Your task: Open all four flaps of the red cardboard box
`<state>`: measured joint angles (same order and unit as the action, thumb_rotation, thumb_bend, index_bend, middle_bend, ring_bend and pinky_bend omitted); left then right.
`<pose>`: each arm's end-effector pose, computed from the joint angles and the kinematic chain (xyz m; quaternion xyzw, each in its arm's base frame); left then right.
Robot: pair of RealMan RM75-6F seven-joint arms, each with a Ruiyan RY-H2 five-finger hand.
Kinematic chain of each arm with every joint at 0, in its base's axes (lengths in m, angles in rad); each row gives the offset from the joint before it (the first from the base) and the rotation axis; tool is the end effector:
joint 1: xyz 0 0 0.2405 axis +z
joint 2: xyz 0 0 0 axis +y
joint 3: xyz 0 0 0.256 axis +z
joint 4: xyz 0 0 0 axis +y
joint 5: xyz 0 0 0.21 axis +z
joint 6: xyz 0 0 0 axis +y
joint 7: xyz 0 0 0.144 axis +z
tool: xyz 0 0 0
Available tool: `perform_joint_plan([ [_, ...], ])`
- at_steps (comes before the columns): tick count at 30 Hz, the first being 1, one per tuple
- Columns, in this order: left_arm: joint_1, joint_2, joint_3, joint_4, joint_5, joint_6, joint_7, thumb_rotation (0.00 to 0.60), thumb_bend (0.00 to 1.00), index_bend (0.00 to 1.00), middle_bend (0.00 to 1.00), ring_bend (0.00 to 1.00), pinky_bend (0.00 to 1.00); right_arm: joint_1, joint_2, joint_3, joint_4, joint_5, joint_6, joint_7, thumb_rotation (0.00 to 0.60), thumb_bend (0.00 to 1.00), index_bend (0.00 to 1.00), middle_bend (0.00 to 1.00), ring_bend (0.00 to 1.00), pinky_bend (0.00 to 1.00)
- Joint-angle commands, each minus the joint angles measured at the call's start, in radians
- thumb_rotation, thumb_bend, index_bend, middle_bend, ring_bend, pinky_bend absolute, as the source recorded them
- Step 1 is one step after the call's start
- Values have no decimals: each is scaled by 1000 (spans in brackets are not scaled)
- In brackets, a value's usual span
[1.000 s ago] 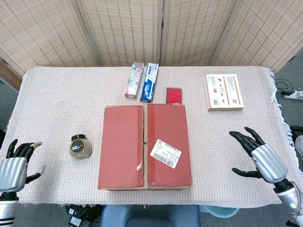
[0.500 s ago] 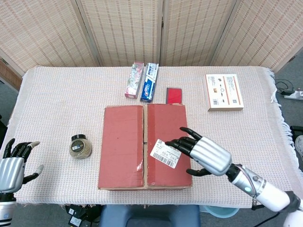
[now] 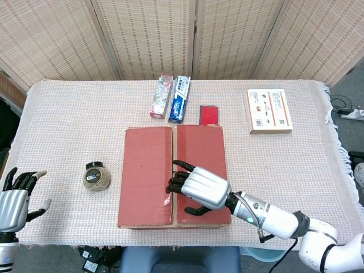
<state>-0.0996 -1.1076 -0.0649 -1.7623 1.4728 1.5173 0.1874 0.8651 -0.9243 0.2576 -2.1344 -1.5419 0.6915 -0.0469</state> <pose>-0.2796 0.1856 0.1577 -0.5932 -0.3631 -0.3872 0.6052 -0.0184 -0.2656 0.1010 0.8711 -0.2252 0.3992 0.1763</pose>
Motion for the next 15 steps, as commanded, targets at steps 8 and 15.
perform_joint_plan([
  [8, 4, -6, 0, 31, -11, -6, -27, 600, 313, 244, 275, 211, 0, 77, -98, -18, 7, 165, -48, -162, 505, 357, 325, 361, 262, 47],
  [15, 6, -7, -1, 48, -15, -6, -44, 600, 313, 244, 275, 211, 0, 97, -107, -41, -13, 217, -59, -180, 502, 357, 337, 382, 277, 47],
])
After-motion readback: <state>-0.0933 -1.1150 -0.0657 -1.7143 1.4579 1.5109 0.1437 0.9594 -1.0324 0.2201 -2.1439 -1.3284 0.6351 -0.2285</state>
